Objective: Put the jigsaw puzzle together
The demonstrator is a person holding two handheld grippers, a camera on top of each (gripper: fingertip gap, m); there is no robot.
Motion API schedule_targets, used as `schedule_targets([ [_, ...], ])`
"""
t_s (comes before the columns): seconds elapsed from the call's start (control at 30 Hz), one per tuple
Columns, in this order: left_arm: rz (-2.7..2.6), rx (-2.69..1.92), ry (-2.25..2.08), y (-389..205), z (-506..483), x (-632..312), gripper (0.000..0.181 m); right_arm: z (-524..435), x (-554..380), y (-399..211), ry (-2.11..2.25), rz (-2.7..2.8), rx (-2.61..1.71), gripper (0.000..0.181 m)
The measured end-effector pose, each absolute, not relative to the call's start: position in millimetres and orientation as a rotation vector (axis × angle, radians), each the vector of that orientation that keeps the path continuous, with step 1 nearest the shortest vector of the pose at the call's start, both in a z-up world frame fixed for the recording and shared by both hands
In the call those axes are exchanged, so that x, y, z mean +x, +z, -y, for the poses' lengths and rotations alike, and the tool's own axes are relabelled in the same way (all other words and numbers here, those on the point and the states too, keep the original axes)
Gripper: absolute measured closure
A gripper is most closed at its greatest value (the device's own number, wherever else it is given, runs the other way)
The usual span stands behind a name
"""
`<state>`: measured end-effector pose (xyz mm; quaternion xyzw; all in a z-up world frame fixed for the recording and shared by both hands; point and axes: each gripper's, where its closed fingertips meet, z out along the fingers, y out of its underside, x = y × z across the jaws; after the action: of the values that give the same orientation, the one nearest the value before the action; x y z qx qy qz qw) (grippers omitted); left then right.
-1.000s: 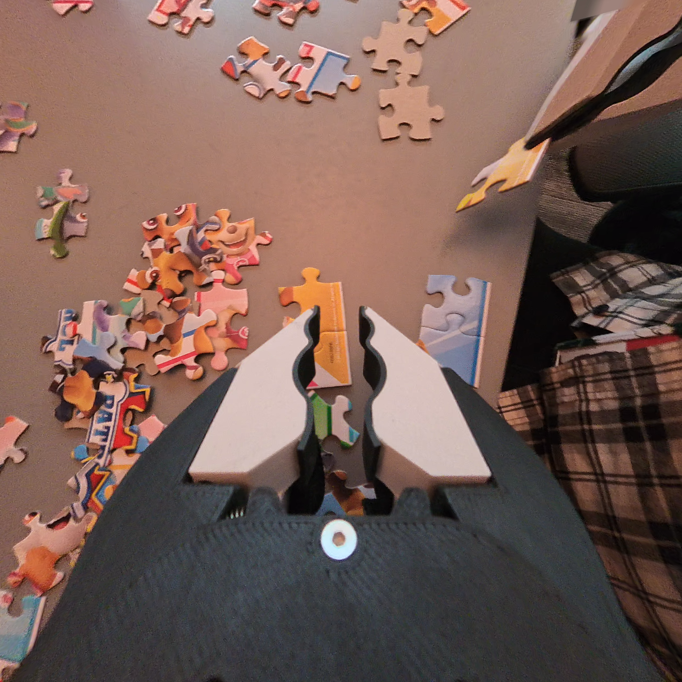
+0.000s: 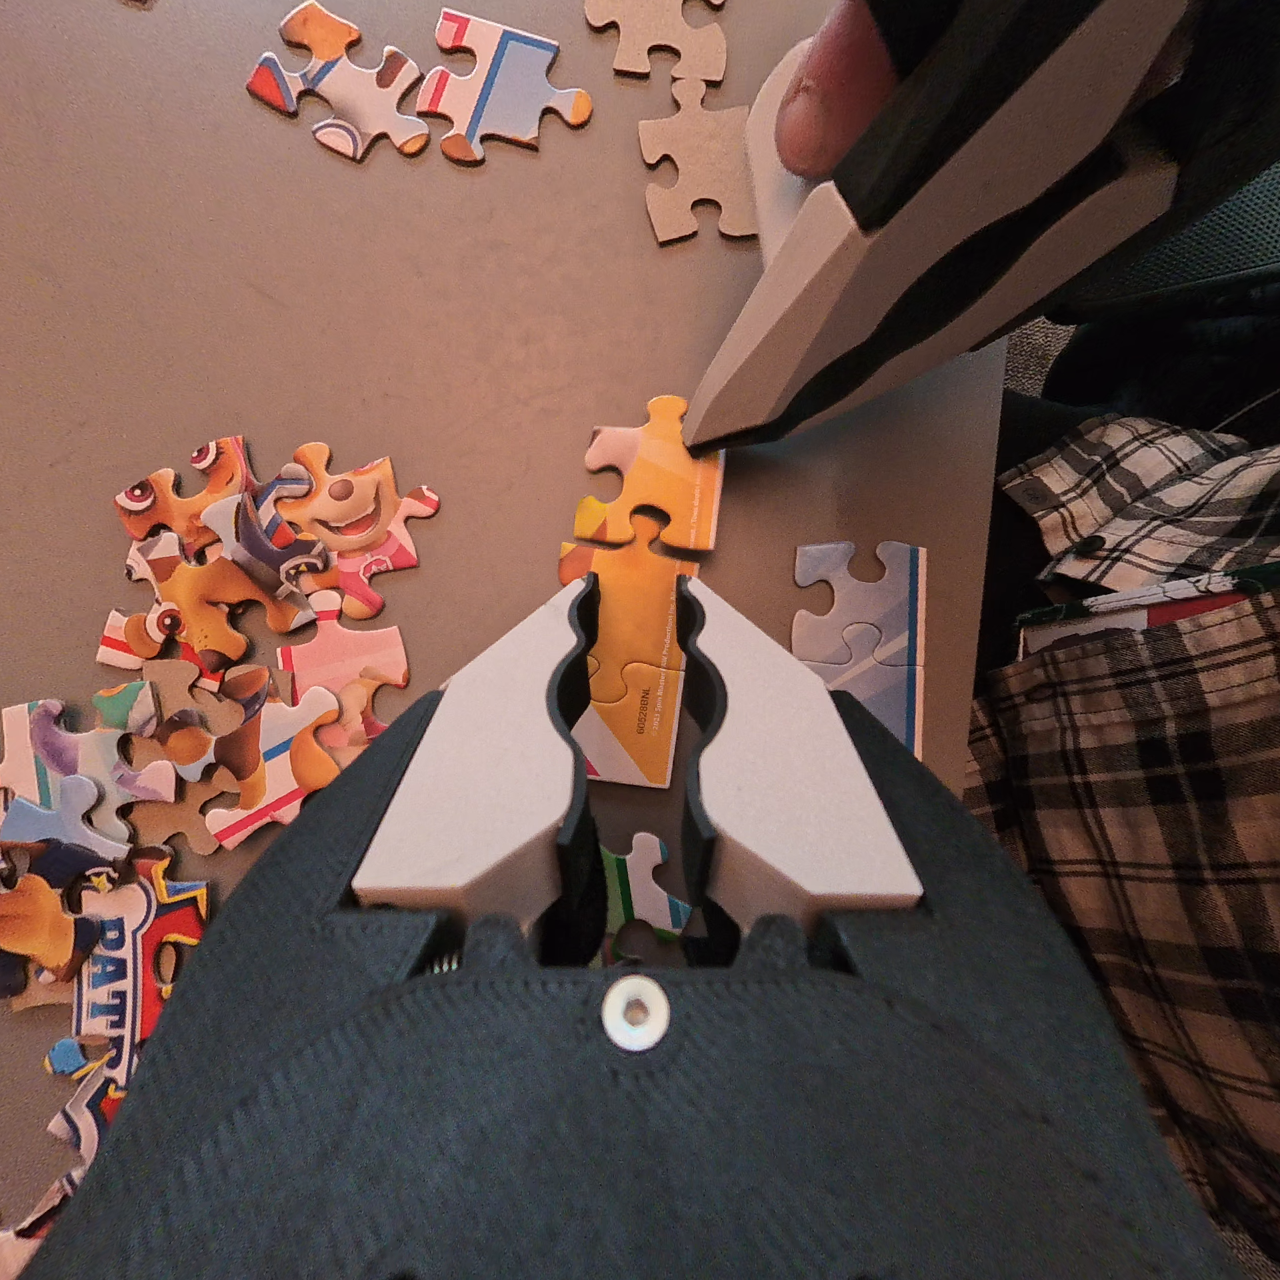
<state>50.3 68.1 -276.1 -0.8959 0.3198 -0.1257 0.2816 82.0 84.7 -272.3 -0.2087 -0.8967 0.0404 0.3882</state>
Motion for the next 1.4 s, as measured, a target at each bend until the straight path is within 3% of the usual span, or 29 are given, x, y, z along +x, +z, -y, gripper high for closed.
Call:
schedule_targets([
  [0.17, -0.853, -2.399, -0.337, -276, -68, 50, 0.161, -84, 84, -267, 0.135, 2.306, -0.556, 0.161],
  [0.3, -0.856, -2.399, -0.335, -276, -68, 50, 0.160, -88, 83, -272, 0.123, 2.332, -0.561, 0.173],
  [1.4, -0.884, -2.395, -0.318, -276, -68, 50, 0.159, -97, 43, -264, 0.445, 2.299, -0.955, 0.181],
])
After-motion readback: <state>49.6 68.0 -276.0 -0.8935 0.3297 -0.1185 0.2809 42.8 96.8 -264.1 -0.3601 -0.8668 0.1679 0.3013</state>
